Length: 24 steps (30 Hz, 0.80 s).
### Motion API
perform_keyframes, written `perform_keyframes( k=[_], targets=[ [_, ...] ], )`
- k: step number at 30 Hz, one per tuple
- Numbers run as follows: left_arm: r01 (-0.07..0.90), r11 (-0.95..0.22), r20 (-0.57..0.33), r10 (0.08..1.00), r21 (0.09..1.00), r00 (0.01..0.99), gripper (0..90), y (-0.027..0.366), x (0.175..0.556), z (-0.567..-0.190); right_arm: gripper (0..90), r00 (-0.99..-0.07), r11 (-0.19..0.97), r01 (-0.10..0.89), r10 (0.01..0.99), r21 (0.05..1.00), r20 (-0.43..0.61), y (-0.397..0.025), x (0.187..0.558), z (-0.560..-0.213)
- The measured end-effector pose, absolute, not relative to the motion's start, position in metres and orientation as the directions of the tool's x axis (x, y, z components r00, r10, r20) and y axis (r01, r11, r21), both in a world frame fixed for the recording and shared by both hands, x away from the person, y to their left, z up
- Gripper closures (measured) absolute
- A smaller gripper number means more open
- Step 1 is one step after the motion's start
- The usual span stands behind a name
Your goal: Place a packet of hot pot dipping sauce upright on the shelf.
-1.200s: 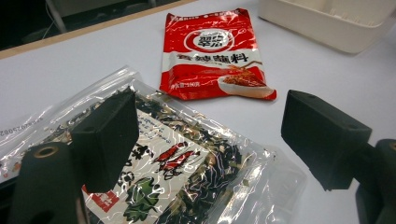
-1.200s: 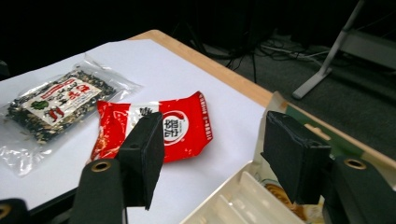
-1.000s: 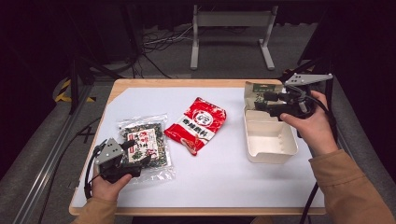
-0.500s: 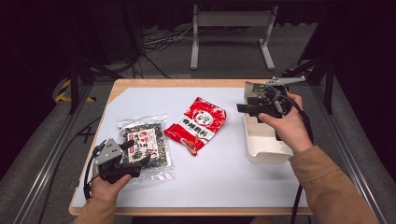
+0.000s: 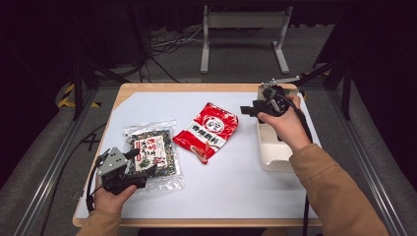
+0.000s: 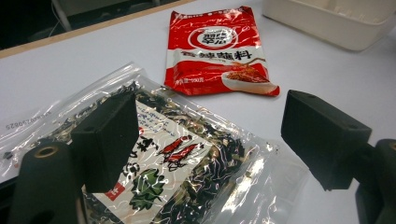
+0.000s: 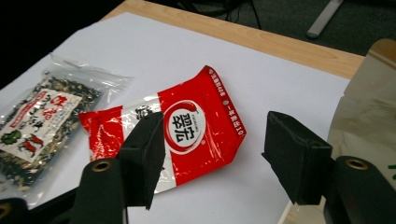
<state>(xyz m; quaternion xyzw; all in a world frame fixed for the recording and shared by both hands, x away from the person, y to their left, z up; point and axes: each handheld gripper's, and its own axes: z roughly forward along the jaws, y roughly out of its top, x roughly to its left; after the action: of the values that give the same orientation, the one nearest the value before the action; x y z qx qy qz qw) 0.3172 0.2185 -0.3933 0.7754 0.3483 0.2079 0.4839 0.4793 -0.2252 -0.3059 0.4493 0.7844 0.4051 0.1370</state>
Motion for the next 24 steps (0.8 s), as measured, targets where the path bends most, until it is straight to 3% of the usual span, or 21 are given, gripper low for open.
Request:
perform_keyframes(
  k=[24],
  targets=[
    [0.346, -0.282, -0.017, 0.753, 0.895, 0.658, 19.7, 0.225, 0.312, -0.395, 36.8, -0.48, 0.3, 0.697, 0.87, 0.651, 0.113, -0.19, 0.535, -0.365]
  ],
)
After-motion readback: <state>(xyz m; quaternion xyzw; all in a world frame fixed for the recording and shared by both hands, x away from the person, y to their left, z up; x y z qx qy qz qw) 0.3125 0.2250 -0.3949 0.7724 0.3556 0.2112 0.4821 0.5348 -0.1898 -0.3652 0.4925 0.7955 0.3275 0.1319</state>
